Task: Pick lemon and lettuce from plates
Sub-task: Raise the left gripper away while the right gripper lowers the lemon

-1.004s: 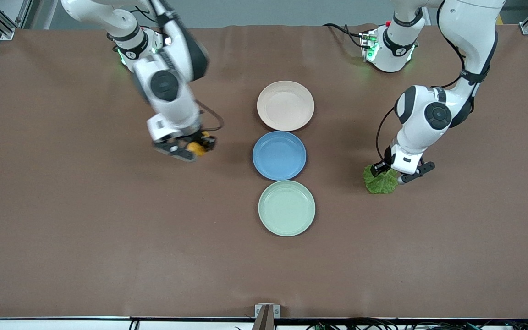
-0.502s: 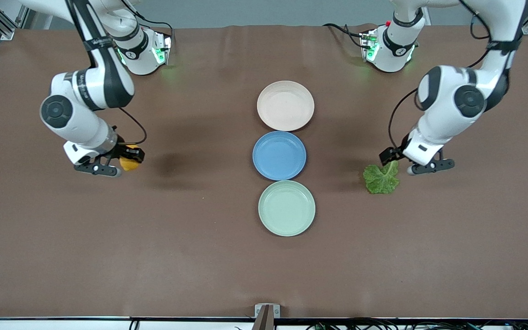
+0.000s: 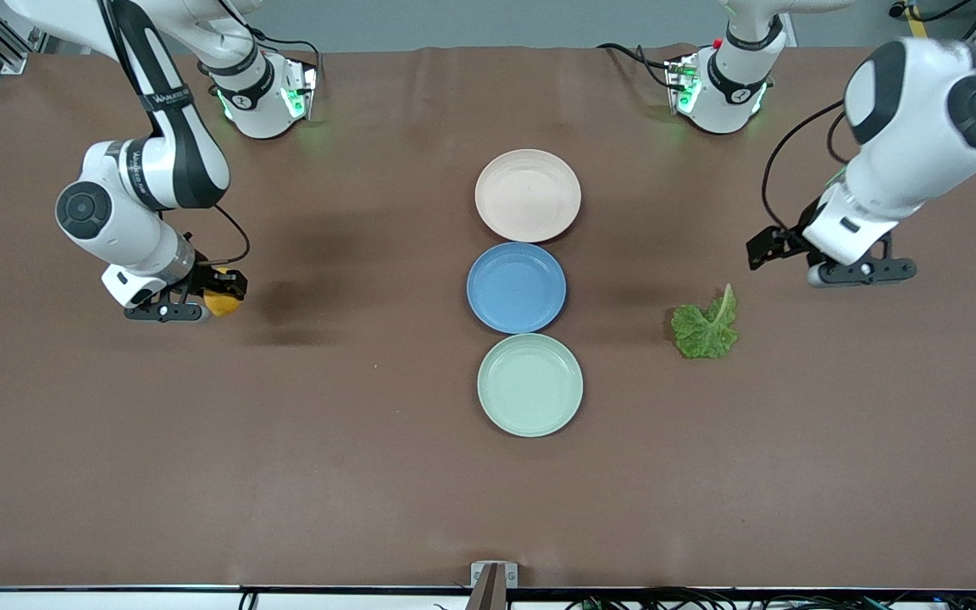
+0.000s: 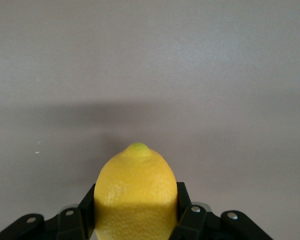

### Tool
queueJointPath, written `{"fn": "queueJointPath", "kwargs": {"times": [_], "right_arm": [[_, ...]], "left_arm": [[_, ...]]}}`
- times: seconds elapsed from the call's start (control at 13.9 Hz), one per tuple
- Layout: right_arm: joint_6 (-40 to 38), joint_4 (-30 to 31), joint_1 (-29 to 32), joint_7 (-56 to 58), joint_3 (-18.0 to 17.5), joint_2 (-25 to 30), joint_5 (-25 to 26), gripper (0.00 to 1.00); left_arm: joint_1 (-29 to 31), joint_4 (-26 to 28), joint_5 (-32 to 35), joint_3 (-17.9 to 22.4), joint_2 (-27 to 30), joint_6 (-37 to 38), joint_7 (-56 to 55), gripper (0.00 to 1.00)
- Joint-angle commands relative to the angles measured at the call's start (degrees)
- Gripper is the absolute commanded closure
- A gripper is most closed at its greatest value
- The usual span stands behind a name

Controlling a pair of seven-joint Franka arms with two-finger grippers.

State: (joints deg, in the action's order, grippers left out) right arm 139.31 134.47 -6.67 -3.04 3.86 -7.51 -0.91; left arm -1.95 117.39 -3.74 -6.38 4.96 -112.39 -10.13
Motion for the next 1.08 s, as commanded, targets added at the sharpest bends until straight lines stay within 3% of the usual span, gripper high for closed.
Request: {"fn": "queueJointPath", "kwargs": {"times": [0.0,0.43,1.0], "right_arm": [[6.1,2.6,1.7,1.5,-1.3,-2.3,-0.2,0.99],[13.5,3.3,1.6,1.5,-1.5,-8.3,-0.2,0.99],[13.5,4.0,1.0,1.5,-1.9,-8.6,-0.2,0.98]], "left_arm": [[0.5,-6.9,1.1,0.0,-0.7,6.6,0.6,0.0],[0.6,-14.9,1.1,0.7,-0.7,13.2,0.6,0.0],[0.5,-24.2,1.1,0.8,-4.6,13.1,-0.2,0.0]]}}
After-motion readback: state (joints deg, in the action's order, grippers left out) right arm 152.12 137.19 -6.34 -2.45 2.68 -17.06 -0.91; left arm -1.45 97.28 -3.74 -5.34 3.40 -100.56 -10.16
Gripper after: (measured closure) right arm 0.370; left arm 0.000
